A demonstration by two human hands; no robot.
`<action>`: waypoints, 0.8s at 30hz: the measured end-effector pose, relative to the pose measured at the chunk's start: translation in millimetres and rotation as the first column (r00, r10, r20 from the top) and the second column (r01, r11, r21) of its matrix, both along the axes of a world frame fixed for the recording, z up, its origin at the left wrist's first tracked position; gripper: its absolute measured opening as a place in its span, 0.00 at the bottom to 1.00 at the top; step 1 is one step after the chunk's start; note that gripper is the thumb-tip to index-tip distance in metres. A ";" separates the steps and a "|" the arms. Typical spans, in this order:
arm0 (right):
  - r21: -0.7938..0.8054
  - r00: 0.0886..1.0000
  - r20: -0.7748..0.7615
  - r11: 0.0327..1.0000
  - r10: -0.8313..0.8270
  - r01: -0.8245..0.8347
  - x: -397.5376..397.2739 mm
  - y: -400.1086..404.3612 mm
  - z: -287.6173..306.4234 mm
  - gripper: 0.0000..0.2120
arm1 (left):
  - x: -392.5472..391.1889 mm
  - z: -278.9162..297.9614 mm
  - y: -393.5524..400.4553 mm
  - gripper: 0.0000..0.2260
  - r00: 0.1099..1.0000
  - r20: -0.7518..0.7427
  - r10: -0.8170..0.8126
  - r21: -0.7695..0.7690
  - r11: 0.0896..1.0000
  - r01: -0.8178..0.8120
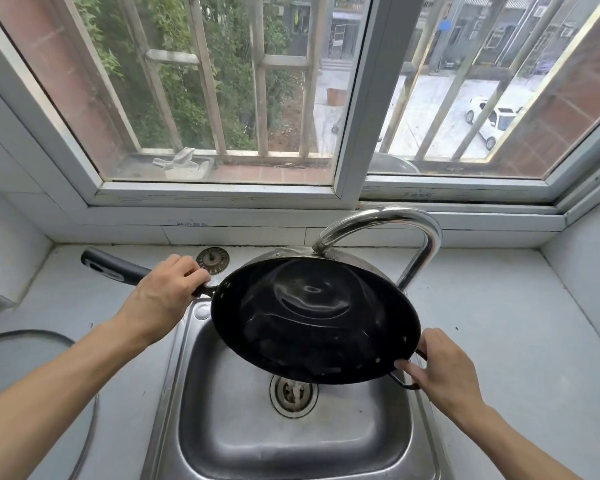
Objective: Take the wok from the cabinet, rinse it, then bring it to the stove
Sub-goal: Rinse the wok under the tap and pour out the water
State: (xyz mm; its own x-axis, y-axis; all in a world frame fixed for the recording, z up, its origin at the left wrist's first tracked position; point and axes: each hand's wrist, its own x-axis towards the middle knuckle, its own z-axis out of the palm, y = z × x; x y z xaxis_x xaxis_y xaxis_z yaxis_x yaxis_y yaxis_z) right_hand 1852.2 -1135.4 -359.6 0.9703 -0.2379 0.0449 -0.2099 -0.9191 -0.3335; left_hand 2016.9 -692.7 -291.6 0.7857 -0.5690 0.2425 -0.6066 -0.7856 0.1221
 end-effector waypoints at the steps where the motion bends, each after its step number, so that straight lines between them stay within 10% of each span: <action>1: 0.007 1.000 -0.008 1.000 -0.007 0.007 -1.1 0.4 0.0 0.24 | 1.4 0.2 -0.8 0.14 1.000 -0.001 -0.004 0.001 1.000 0.004; 24: -0.102 0.992 0.035 0.988 0.121 -0.117 27.8 10.1 20.1 0.25 | -51.2 -24.9 28.3 0.16 0.979 -0.109 0.173 -0.122 0.975 -0.186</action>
